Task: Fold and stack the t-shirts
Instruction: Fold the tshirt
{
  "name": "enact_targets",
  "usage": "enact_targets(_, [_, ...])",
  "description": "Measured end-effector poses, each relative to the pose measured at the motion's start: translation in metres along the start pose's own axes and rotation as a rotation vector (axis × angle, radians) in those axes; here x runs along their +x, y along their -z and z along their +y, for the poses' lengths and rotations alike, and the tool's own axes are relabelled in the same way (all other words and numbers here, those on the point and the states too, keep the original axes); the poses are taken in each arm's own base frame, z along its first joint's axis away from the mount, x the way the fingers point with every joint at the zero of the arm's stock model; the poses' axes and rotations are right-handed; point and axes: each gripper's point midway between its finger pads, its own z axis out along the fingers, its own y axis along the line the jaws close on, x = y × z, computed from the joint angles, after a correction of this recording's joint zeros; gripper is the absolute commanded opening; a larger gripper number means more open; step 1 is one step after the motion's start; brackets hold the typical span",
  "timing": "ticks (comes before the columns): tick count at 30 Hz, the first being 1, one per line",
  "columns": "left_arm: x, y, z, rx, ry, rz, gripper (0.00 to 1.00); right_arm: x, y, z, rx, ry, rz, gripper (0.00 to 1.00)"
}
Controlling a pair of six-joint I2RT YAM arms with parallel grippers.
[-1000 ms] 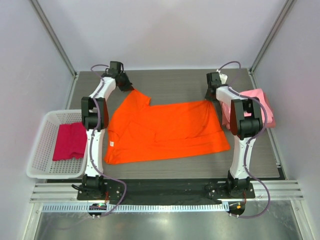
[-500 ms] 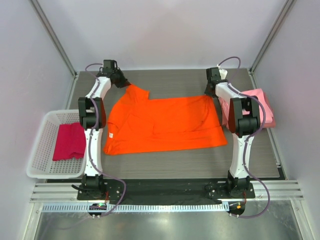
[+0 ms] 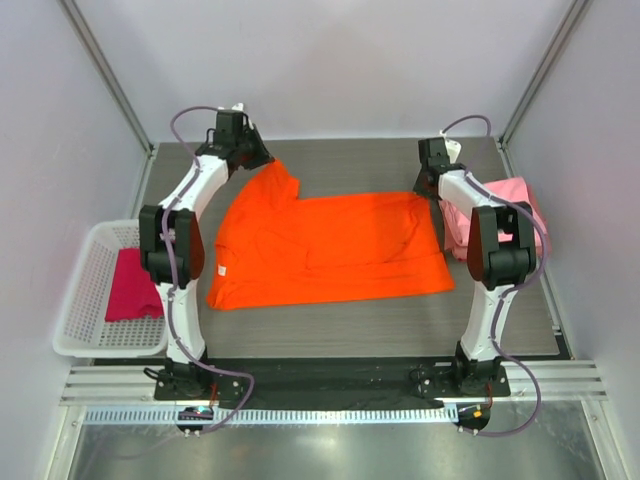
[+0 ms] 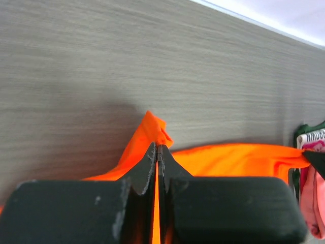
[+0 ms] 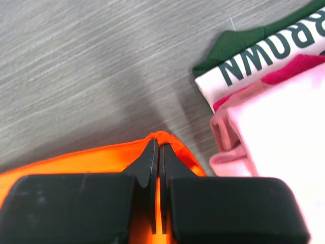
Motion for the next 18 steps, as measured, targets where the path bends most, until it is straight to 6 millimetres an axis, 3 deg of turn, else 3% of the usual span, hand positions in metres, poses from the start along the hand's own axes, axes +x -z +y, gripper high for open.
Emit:
enact_targets(4, [0.006, 0.02, 0.0, -0.014, -0.024, -0.016, 0.0, 0.004, 0.005, 0.0, -0.017, 0.01, 0.009, 0.02])
enact_targets(10, [0.033, 0.049, 0.015, -0.083, -0.06, -0.004, 0.0, 0.013, 0.015, -0.003, -0.036, 0.013, 0.025, 0.02])
enact_targets(18, [0.05, 0.106, -0.014, -0.051, -0.134, -0.058, 0.0, 0.022, 0.03, -0.011, -0.045, 0.014, 0.033, 0.02])
